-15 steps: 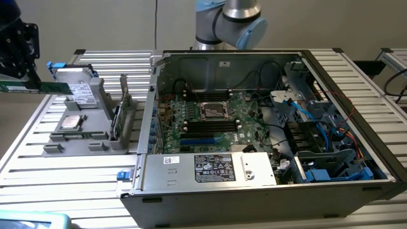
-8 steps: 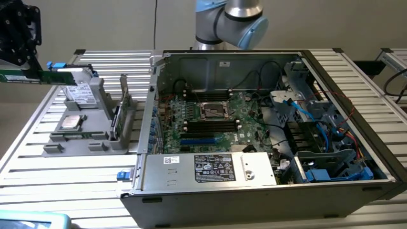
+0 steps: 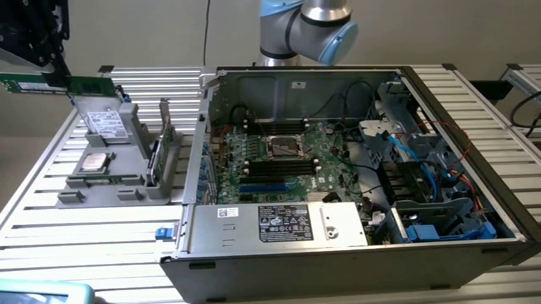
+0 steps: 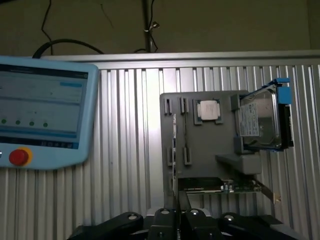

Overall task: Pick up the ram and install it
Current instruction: 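Pick up the ram and move it above insertion slot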

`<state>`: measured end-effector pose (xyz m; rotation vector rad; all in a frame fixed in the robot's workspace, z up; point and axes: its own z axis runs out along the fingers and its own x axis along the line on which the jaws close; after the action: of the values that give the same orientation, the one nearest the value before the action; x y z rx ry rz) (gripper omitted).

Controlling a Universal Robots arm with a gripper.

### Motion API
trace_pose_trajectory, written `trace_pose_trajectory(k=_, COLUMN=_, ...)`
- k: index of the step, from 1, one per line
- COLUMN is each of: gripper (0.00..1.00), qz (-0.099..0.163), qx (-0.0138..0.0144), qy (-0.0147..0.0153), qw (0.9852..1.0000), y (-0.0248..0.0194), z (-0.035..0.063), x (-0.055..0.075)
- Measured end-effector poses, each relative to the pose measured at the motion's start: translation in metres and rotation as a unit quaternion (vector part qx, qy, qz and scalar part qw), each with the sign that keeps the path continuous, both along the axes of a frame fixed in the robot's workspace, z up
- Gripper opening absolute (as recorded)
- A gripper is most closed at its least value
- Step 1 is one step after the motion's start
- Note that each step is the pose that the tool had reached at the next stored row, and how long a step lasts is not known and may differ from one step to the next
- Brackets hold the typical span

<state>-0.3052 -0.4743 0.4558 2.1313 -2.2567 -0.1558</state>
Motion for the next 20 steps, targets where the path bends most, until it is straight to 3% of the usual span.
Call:
trace_pose_trajectory(k=8, gripper=0.14, qz=0.001, qx=0.0106, qy=0.0000, qw=0.9999, y=-0.0033, z=0.0007, x=0.037)
trace_pose_trajectory(k=20, gripper=0.14, qz=0.001, qx=0.0217, qy=0.0000, qw=0.9998, y=-0.0077, z=0.0006, x=0.091)
